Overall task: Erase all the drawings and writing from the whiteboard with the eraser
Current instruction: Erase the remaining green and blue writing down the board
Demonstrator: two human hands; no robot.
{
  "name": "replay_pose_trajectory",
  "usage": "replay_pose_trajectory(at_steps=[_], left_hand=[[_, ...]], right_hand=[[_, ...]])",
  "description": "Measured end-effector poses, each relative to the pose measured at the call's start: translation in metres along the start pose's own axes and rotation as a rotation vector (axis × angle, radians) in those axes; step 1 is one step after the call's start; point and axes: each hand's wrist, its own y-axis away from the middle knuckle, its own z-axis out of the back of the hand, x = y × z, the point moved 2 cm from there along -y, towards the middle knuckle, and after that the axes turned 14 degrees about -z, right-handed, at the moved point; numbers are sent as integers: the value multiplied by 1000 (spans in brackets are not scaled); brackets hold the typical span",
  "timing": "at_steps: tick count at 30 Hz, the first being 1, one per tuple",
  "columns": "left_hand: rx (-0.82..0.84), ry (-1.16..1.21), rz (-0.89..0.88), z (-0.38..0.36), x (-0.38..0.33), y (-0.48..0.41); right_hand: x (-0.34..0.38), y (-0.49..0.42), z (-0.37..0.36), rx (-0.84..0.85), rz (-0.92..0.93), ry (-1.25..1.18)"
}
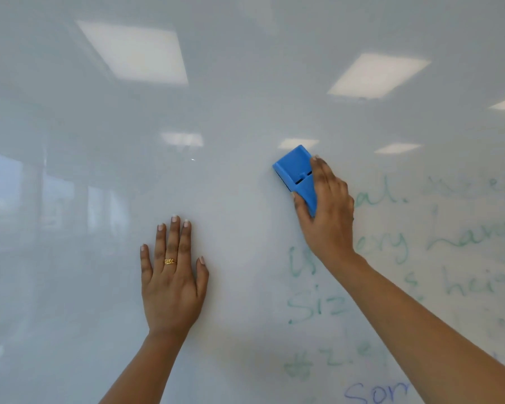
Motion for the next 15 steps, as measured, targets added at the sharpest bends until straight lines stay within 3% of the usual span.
replay_pose_trajectory(at_steps=[3,11,15], left_hand=[[-3,-6,-4,0,-1,1],[-18,-16,-19,0,1,2],[-20,-20,-12,0,1,3]], right_hand=[[7,4,-2,20,31,19],[51,62,-25,220,366,71],[52,69,-27,233,410,97]])
